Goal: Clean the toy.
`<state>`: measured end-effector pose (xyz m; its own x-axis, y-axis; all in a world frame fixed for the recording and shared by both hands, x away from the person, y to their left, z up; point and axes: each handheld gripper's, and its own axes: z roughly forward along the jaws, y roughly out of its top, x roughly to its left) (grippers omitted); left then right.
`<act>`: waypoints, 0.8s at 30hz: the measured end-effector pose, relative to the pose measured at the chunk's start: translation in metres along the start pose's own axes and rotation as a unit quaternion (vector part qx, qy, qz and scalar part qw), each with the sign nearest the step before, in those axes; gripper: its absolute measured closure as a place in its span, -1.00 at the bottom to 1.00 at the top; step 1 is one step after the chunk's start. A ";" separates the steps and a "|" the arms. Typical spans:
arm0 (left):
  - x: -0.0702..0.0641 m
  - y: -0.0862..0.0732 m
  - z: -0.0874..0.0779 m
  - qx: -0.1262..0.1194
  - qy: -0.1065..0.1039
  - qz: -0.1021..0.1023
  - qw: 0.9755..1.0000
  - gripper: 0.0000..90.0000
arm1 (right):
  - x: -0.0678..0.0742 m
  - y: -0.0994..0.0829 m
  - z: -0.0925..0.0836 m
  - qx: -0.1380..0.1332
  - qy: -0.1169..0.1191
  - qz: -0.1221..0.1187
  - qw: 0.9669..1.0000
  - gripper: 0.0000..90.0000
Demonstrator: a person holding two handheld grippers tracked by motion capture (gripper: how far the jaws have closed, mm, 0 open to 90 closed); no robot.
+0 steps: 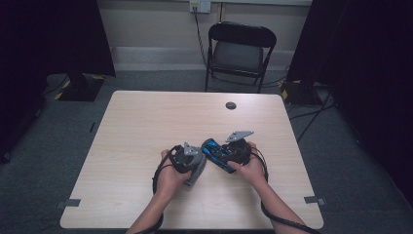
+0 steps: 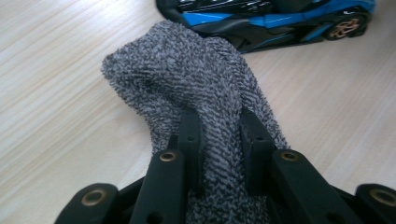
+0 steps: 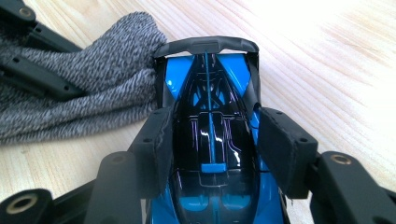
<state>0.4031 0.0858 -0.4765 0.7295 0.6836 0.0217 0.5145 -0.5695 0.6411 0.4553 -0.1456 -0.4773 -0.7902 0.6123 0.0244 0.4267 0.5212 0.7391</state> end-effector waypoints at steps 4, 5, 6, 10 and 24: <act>-0.005 0.001 0.001 -0.001 -0.006 0.005 1.000 0.64 | 0.000 0.000 0.000 0.000 -0.001 -0.001 1.000 0.02; -0.006 0.001 0.001 0.000 -0.007 0.008 1.000 0.64 | 0.000 0.000 0.000 0.000 -0.001 -0.001 1.000 0.03; -0.007 0.002 0.001 0.000 -0.008 0.008 1.000 0.64 | 0.000 0.000 0.000 0.000 -0.001 -0.001 1.000 0.02; -0.010 0.003 0.002 0.000 -0.016 0.010 1.000 0.64 | 0.000 0.000 0.000 0.000 -0.001 -0.001 1.000 0.02; -0.028 0.008 0.006 -0.004 -0.040 0.022 0.999 0.64 | 0.001 0.000 0.000 -0.001 -0.002 0.001 1.000 0.02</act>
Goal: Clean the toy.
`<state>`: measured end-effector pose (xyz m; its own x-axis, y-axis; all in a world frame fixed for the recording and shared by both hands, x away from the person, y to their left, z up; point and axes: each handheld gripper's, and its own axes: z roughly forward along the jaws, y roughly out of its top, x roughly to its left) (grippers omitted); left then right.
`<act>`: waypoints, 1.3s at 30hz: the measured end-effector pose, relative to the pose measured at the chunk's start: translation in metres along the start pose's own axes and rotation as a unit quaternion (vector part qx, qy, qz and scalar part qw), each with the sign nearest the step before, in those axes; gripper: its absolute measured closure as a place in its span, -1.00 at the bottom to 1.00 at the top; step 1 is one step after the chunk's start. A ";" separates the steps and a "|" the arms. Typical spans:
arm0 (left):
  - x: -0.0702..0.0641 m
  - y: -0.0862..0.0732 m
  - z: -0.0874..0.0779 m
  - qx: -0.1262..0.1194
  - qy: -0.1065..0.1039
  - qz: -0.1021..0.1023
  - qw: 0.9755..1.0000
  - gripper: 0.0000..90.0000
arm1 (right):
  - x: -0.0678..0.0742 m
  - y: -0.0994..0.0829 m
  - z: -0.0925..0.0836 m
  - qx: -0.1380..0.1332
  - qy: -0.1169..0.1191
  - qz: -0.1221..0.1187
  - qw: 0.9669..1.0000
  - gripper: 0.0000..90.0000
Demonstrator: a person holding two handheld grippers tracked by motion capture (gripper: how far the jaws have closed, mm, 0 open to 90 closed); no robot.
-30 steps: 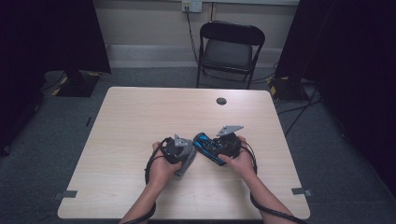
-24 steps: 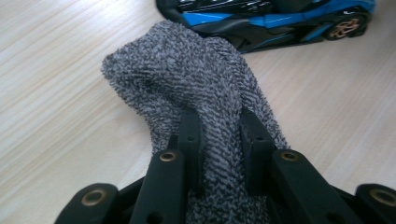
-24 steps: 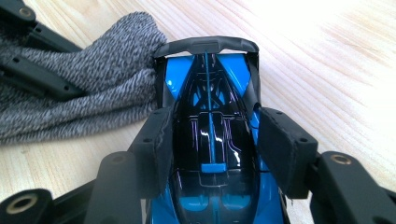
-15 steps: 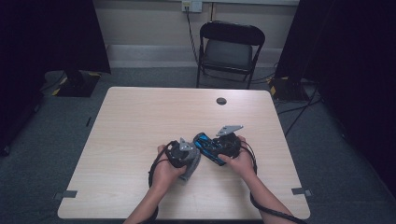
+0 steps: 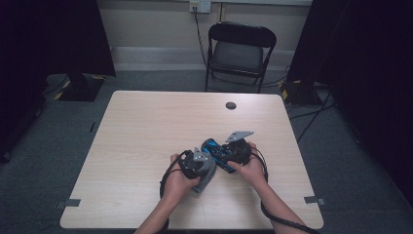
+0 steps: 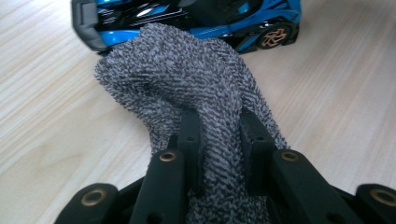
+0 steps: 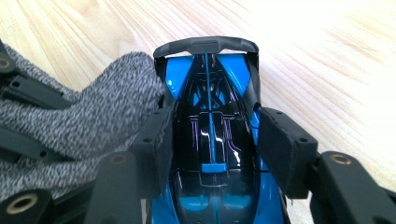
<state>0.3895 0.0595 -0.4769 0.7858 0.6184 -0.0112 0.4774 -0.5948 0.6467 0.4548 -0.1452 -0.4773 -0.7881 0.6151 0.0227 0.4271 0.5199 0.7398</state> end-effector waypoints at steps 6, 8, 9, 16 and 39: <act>-0.006 0.002 0.003 -0.004 -0.010 0.001 1.000 0.64 | 0.000 0.000 0.000 -0.001 0.000 0.000 1.000 0.02; -0.007 0.003 0.003 -0.001 -0.013 0.005 1.000 0.64 | 0.000 0.000 0.000 0.000 0.000 0.000 1.000 0.03; -0.008 0.003 0.003 -0.003 -0.014 0.006 1.000 0.64 | 0.000 0.000 0.000 0.000 0.000 0.000 1.000 0.02; -0.014 0.005 0.005 -0.003 -0.016 0.011 1.000 0.64 | 0.000 0.000 0.000 0.000 0.000 0.001 1.000 0.02; -0.027 0.010 0.007 0.003 -0.032 0.023 0.999 0.64 | 0.000 0.001 0.000 0.004 -0.001 -0.002 1.000 0.03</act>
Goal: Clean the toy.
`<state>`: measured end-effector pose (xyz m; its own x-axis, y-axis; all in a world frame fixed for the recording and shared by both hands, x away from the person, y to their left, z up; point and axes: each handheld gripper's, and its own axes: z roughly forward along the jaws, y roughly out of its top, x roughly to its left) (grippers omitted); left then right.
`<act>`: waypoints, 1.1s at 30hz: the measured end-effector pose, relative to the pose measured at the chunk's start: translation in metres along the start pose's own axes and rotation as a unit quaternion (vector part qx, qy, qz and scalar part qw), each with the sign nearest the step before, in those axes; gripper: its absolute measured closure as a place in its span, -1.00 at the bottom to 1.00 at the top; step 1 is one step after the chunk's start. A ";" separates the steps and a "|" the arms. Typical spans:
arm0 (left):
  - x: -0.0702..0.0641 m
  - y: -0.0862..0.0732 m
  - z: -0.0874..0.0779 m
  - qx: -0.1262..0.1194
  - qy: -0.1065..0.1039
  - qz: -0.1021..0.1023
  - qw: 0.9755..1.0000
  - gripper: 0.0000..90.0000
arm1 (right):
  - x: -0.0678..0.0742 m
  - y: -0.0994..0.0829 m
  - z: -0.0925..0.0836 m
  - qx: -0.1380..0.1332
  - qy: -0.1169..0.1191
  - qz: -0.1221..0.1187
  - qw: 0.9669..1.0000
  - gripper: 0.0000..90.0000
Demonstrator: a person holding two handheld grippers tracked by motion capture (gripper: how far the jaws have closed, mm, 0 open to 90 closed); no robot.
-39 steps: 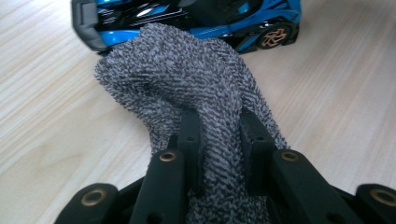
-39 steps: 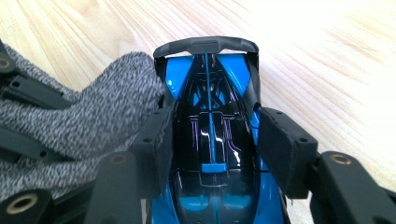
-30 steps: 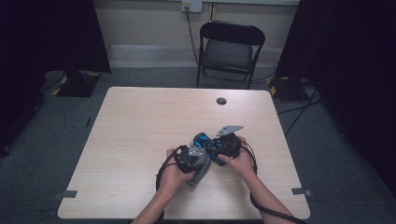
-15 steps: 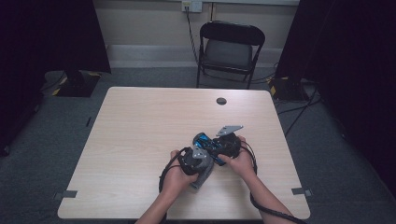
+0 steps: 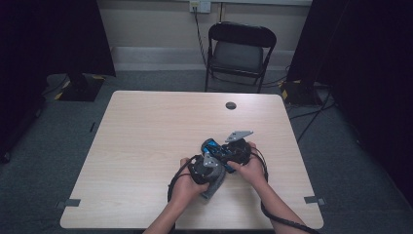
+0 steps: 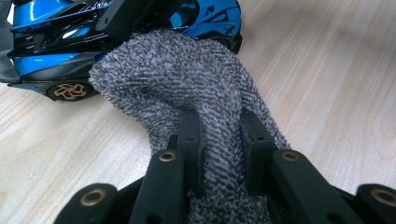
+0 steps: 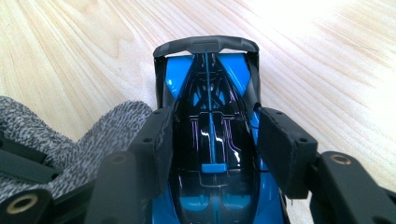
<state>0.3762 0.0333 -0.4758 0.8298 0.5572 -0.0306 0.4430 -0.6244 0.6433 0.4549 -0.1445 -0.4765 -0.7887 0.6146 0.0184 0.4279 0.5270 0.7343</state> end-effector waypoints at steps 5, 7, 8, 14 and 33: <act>-0.003 0.002 0.001 0.001 -0.003 0.002 1.000 0.64 | 0.000 0.000 0.000 0.000 0.000 0.000 1.000 0.03; -0.004 0.003 0.002 0.000 -0.004 0.005 1.000 0.64 | 0.000 0.000 0.000 0.000 -0.001 0.000 1.000 0.03; -0.005 0.003 0.002 0.001 -0.004 0.006 1.000 0.64 | 0.000 0.000 0.000 0.000 -0.001 0.000 1.000 0.03; -0.009 0.004 0.003 -0.001 -0.014 0.008 1.000 0.64 | 0.000 0.000 0.000 0.000 -0.001 0.000 1.000 0.03; -0.017 0.008 0.006 -0.001 -0.021 0.018 1.000 0.63 | 0.001 0.000 0.000 0.000 -0.003 -0.001 1.000 0.03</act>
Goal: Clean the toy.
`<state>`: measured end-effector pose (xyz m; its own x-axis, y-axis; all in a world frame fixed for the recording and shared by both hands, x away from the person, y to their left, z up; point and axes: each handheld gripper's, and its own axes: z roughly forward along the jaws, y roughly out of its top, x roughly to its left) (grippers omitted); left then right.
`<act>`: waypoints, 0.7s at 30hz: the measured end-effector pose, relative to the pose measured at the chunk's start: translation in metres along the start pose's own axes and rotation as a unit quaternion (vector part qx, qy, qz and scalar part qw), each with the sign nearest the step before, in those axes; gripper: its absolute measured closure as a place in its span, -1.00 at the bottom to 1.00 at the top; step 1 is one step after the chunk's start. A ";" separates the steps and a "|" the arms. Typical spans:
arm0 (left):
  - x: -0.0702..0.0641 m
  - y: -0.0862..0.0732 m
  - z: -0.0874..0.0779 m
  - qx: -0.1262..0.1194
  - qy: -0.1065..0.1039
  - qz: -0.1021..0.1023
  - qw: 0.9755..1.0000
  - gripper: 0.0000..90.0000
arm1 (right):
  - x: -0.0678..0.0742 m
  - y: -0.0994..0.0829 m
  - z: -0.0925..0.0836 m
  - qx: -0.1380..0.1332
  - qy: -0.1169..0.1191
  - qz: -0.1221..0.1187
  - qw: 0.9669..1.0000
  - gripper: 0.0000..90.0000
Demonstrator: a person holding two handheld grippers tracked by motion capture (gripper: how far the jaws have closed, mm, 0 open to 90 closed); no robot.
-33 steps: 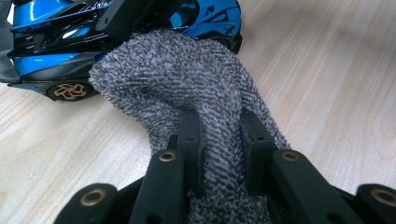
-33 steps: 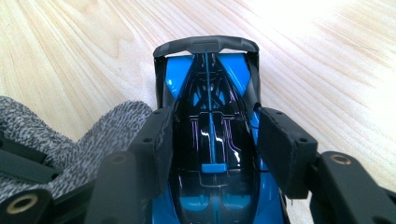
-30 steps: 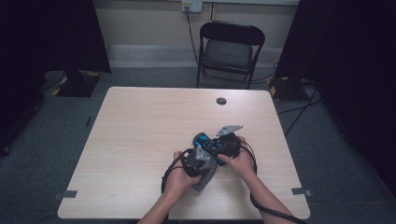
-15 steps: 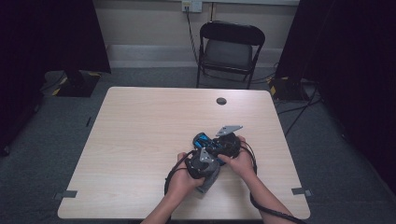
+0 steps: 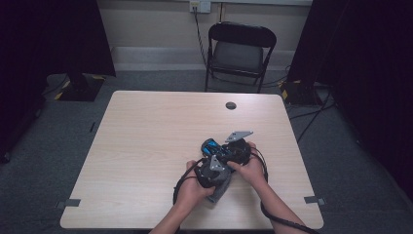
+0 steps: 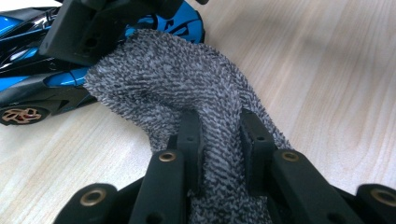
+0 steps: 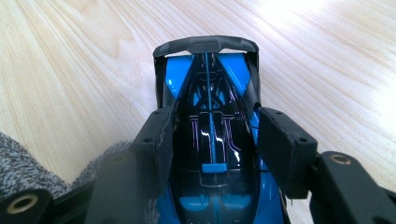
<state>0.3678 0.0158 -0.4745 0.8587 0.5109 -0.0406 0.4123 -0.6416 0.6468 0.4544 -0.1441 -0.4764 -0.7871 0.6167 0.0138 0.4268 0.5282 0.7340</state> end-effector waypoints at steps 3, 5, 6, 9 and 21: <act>-0.001 0.001 0.000 0.000 -0.003 0.002 1.000 0.64 | 0.000 0.000 0.000 0.000 0.000 0.000 1.000 0.03; -0.002 0.001 0.001 -0.002 -0.008 0.003 1.000 0.64 | 0.000 0.000 0.000 0.000 0.000 0.000 1.000 0.03; -0.003 0.002 0.001 -0.001 -0.010 0.004 1.000 0.64 | 0.000 0.000 0.000 0.000 0.000 0.000 1.000 0.03; -0.006 0.003 0.003 0.000 -0.017 0.010 1.000 0.64 | 0.000 0.000 0.000 0.000 0.000 0.000 1.000 0.03; -0.012 0.006 0.006 -0.006 -0.034 0.011 0.999 0.64 | 0.000 0.000 0.000 -0.001 -0.001 0.000 1.000 0.03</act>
<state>0.3620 0.0024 -0.4747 0.8861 0.4570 -0.0774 0.3899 -0.6447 0.6575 0.4542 -0.1441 -0.4765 -0.7865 0.6174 0.0124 0.4257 0.5275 0.7352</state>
